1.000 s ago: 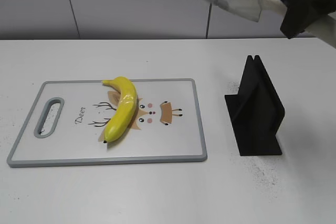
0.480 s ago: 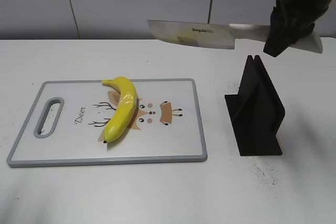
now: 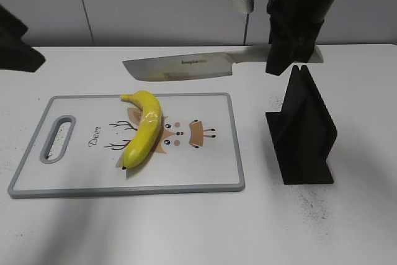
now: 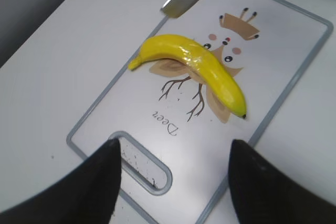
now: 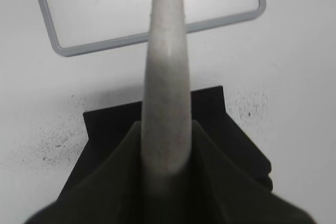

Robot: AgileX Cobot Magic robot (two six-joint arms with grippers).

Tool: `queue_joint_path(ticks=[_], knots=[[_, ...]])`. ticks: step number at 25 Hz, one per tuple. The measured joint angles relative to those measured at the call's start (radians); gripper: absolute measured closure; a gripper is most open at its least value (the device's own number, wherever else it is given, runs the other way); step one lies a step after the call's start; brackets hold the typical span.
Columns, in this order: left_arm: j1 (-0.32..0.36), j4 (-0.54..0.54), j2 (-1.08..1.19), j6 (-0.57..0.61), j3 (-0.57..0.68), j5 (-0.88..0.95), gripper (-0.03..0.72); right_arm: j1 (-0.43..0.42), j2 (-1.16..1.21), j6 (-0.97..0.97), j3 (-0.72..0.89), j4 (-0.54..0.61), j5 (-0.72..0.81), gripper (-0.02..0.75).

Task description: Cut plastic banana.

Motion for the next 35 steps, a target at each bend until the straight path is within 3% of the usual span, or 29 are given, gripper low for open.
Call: queue_joint_path(ticks=[5, 10, 19, 23, 28, 30, 35], knots=[[-0.086, 0.025, 0.165, 0.172, -0.129, 0.013, 0.089, 0.017, 0.062, -0.083, -0.070, 0.072, 0.000, 0.577], [-0.107, 0.030, 0.291, 0.326, -0.202, 0.015, 0.095, 0.019, 0.079, -0.220, -0.091, 0.136, 0.000, 0.577], [-0.107, 0.032, 0.434, 0.355, -0.266, -0.011, 0.130, 0.019, 0.079, -0.353, -0.092, 0.202, -0.052, 0.577], [-0.107, 0.033, 0.466, 0.358, -0.267, -0.032, 0.277, 0.019, 0.086, -0.358, -0.092, 0.231, -0.088, 0.577], [-0.107, 0.038, 0.471, 0.359, -0.267, -0.045, 0.629, 0.019, 0.121, -0.355, -0.093, 0.247, -0.113, 0.577], [-0.107, 0.041, 0.474, 0.363, -0.267, -0.041, 0.683, 0.019, 0.129, -0.360, -0.094, 0.246, -0.128, 0.577], [-0.107, 0.038, 0.501, 0.366, -0.267, -0.046, 0.702, 0.019, 0.137, -0.352, -0.094, 0.240, -0.133, 0.577]])
